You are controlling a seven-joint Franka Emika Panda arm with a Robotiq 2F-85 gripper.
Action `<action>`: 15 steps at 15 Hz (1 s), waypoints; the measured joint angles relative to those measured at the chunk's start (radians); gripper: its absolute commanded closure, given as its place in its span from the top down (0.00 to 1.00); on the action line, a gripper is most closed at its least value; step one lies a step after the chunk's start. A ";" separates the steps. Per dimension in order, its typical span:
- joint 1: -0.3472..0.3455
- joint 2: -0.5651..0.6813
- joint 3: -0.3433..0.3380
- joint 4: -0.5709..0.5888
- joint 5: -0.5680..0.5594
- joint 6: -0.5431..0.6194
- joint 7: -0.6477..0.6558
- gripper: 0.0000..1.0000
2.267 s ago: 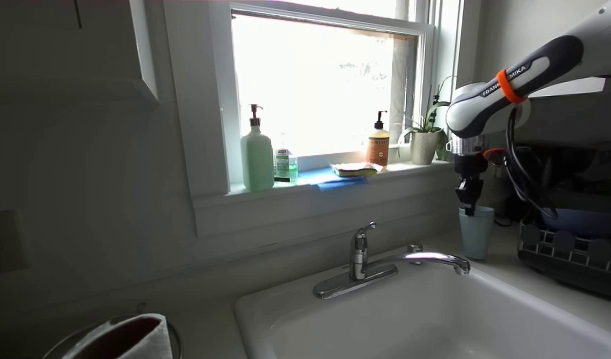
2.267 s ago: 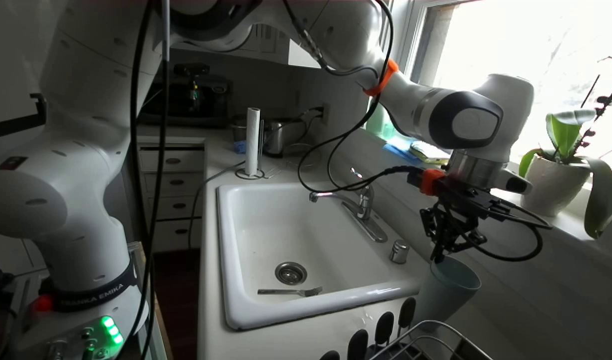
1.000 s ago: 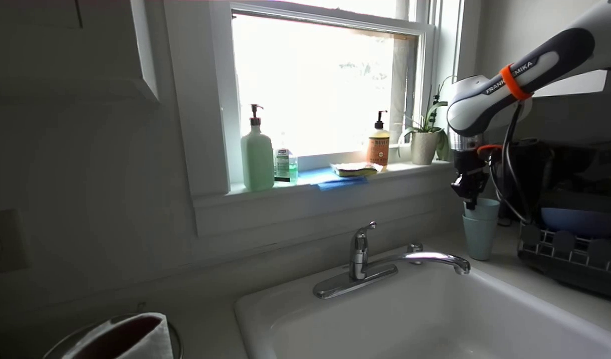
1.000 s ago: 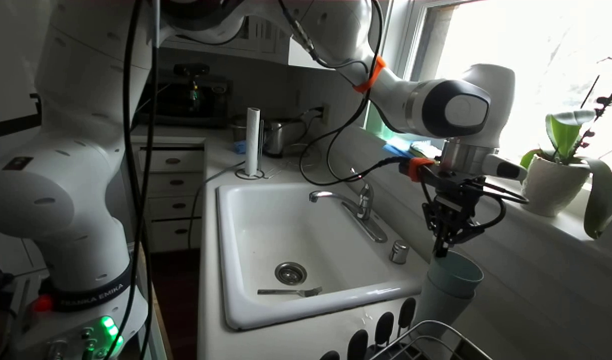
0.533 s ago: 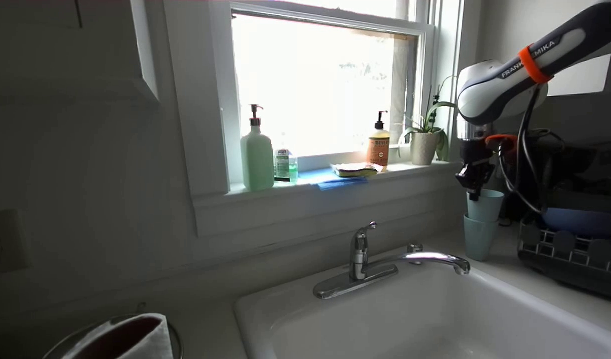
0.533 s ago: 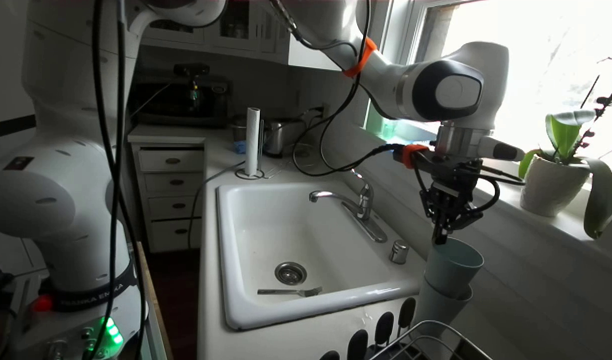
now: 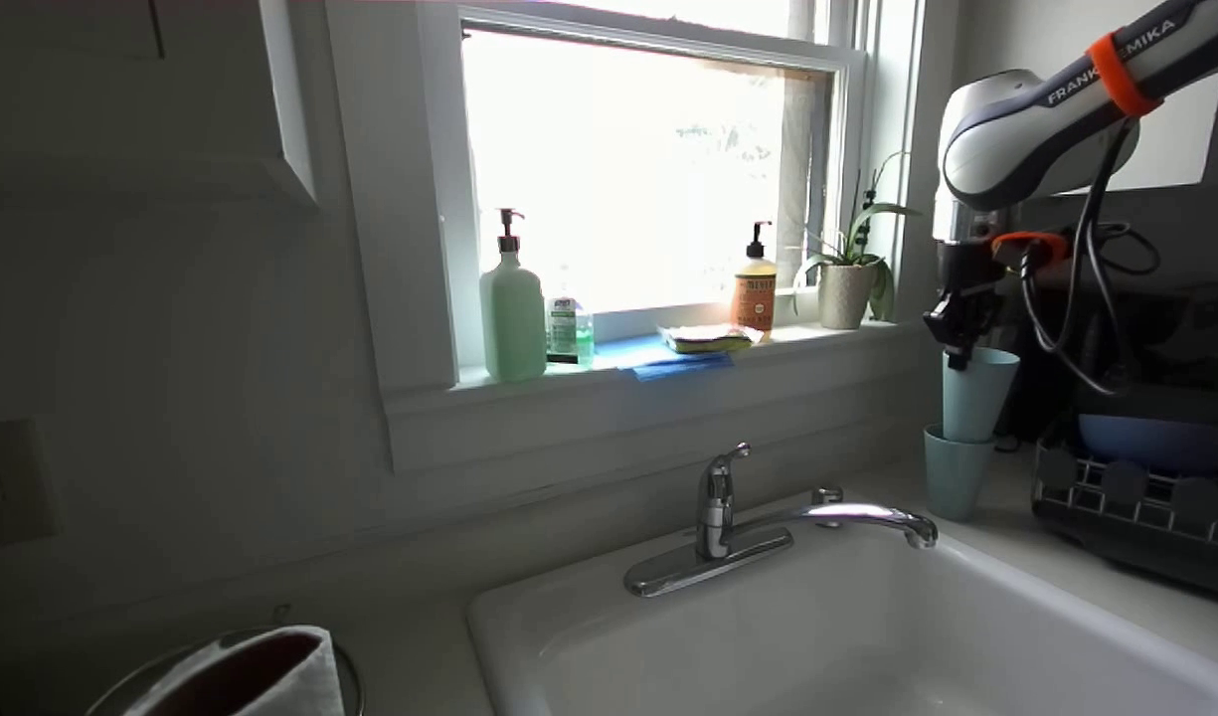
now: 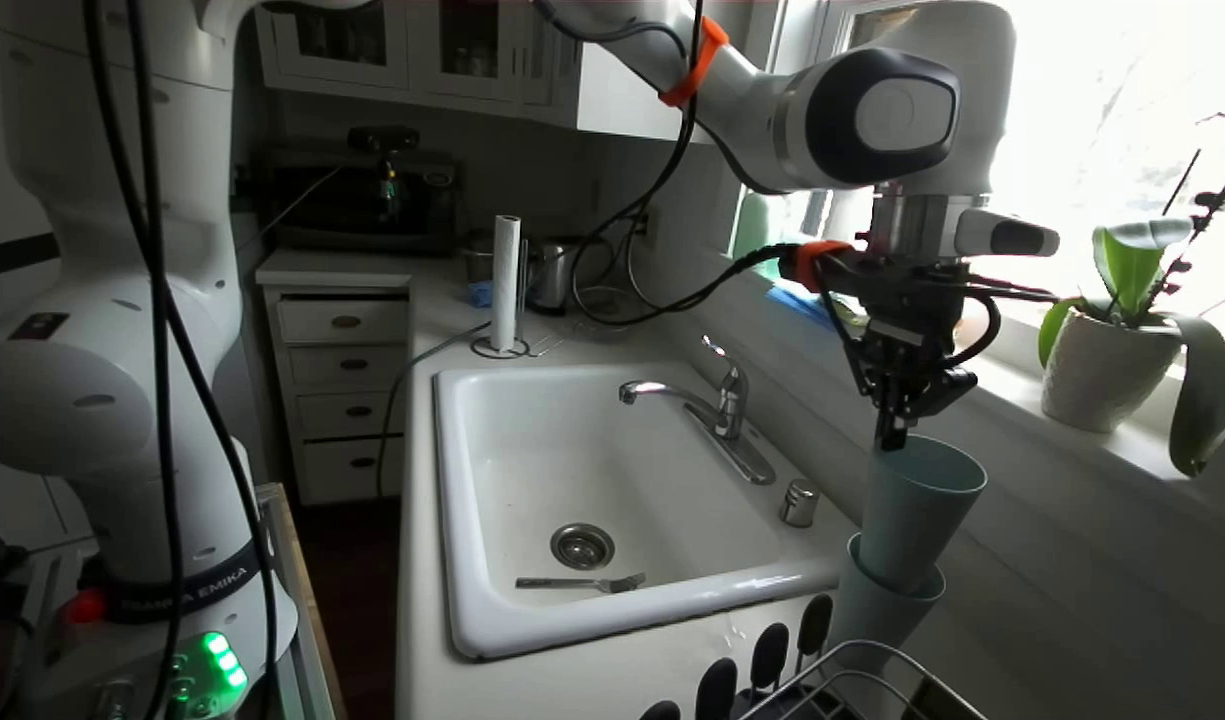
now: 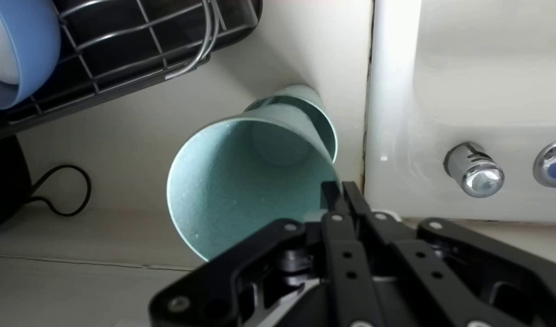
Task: Rearrange the cups and move it to the left of the sink
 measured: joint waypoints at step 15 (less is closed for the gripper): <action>0.047 -0.229 0.005 -0.215 -0.013 -0.090 -0.020 0.01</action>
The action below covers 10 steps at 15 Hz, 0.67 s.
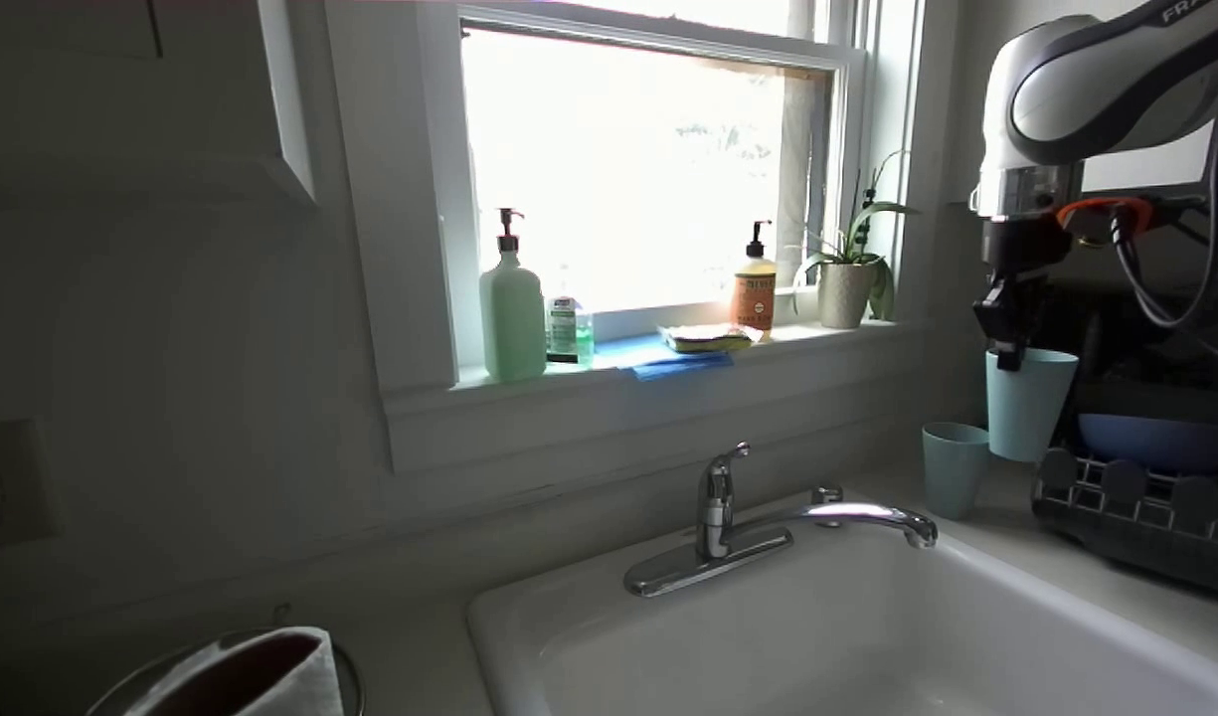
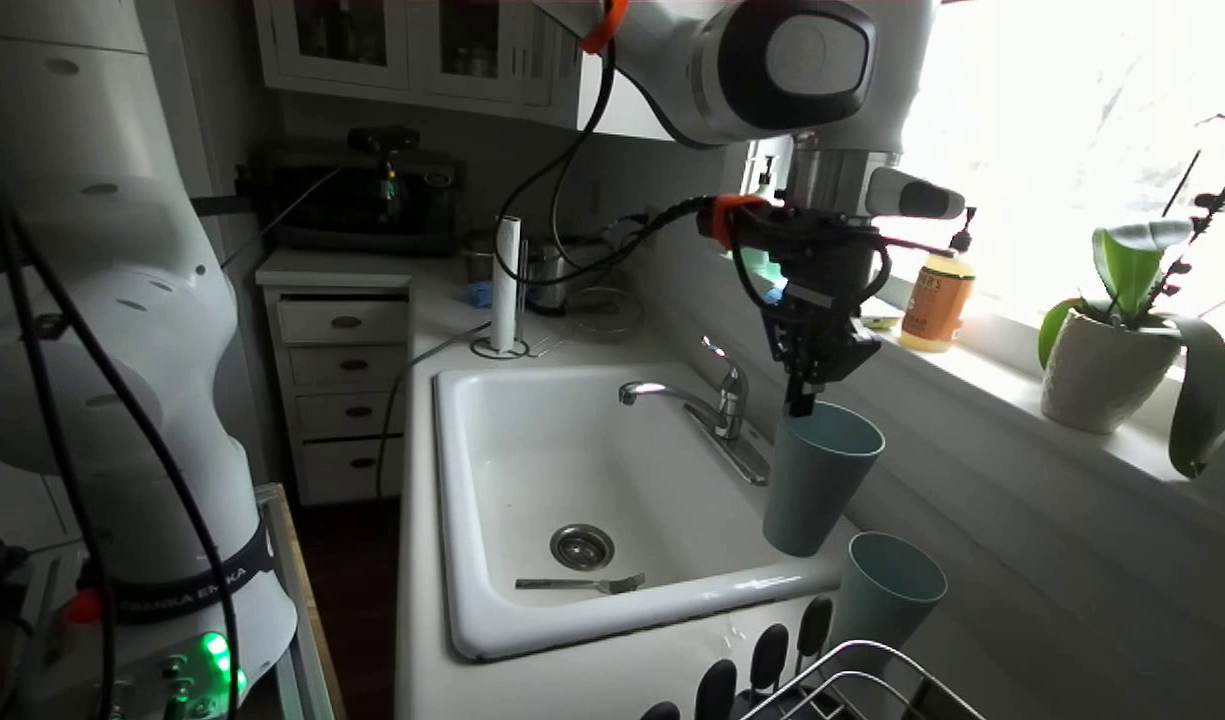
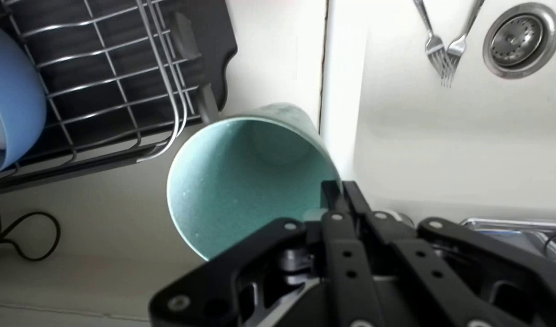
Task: Rearrange the cups and move it to the left of the sink
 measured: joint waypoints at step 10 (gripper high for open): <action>0.018 0.057 0.004 -0.123 0.000 0.049 0.075 0.01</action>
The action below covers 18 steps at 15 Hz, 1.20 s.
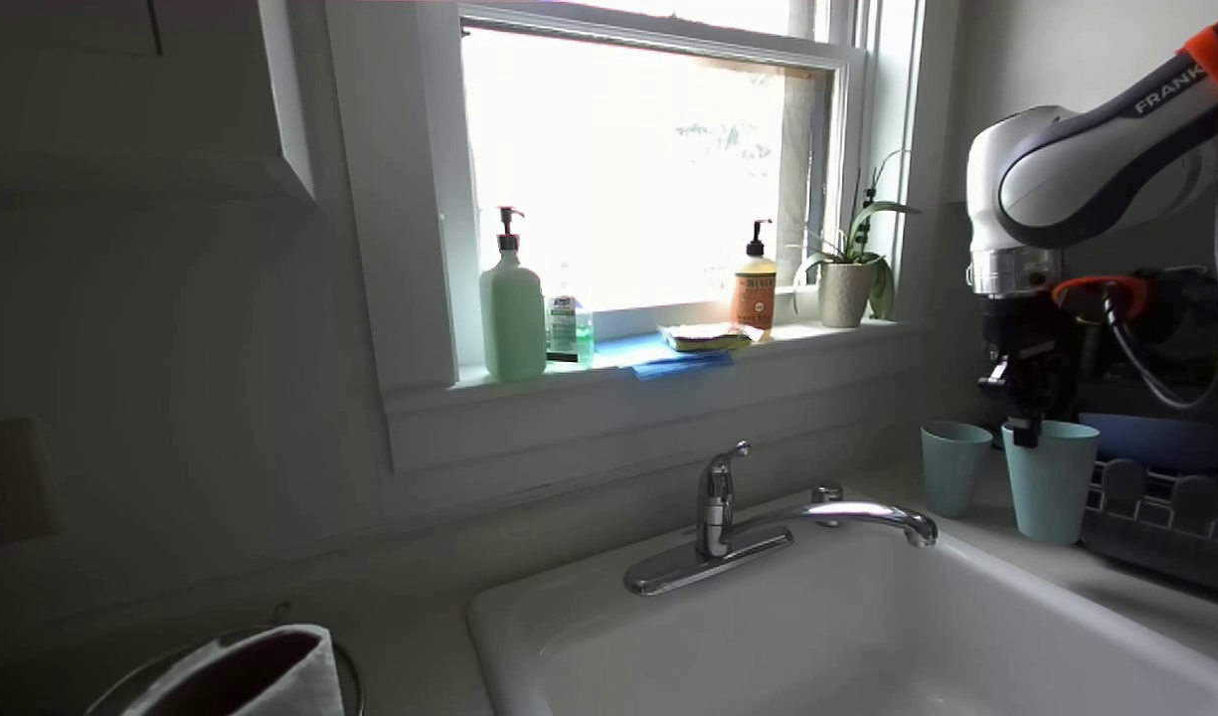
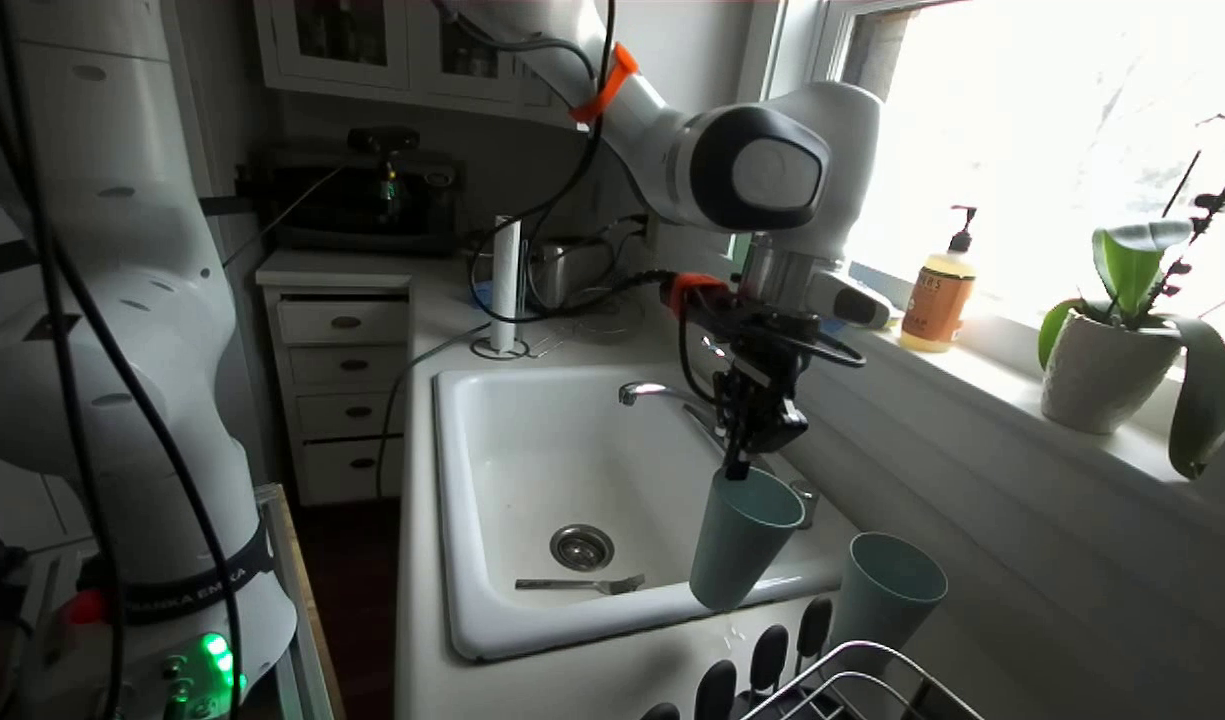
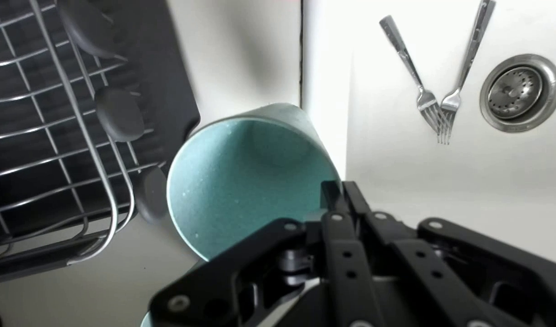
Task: Rearrange the cups and move it to the left of the sink
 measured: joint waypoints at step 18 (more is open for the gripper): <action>-0.016 0.137 -0.041 -0.003 0.041 0.239 0.076 0.17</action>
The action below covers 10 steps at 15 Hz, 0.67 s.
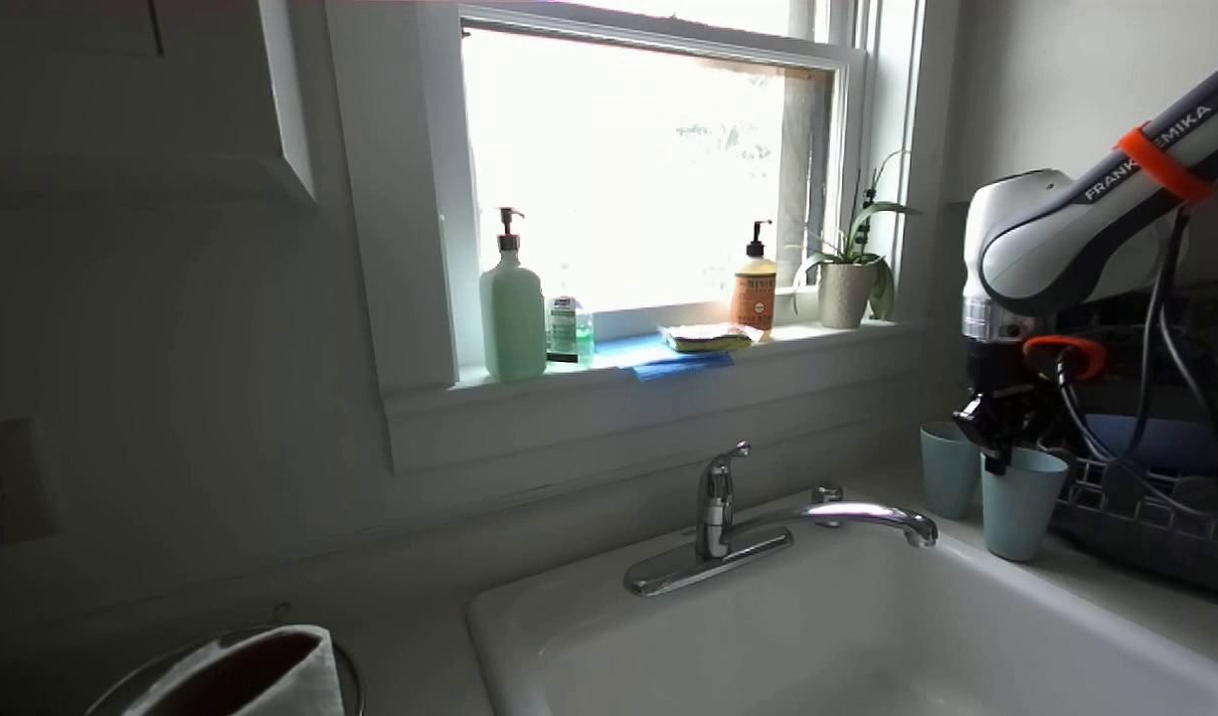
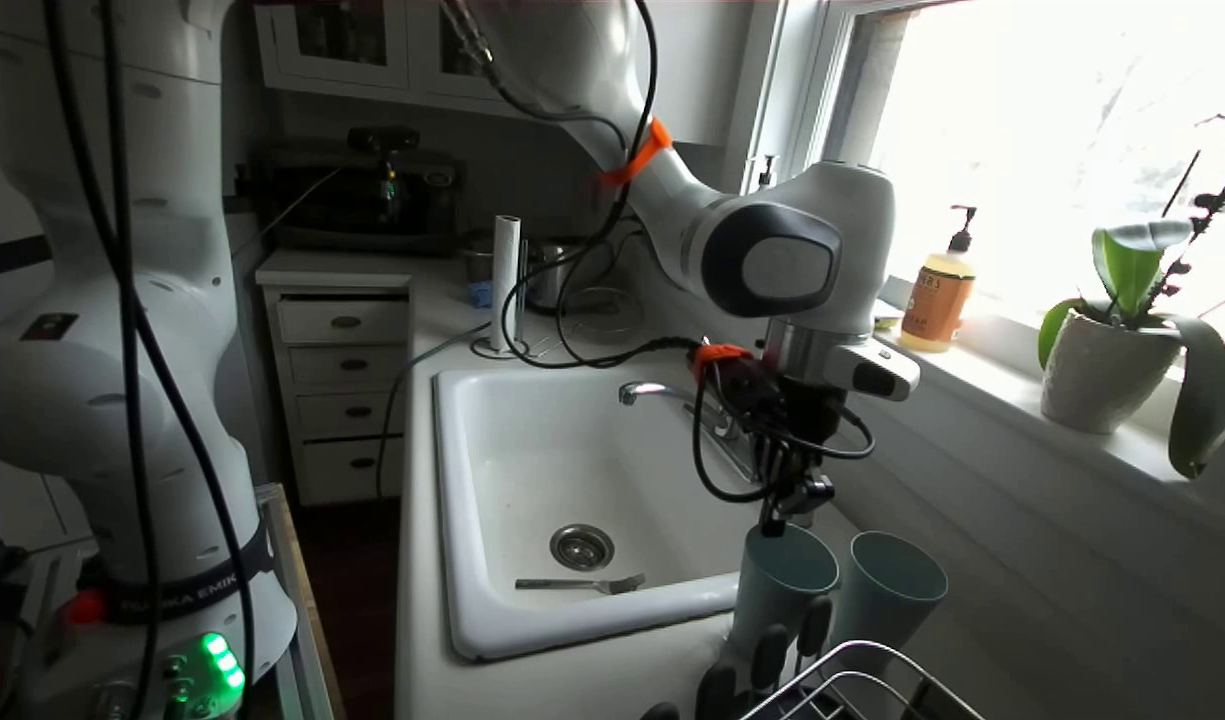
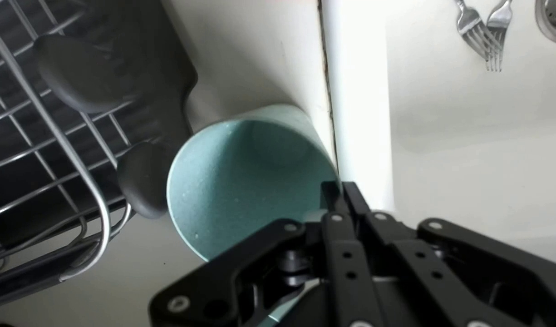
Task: Rearrange the cups and move it to the left of the sink
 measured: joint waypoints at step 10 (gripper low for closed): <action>-0.001 -0.005 -0.005 0.044 0.011 0.005 -0.001 0.91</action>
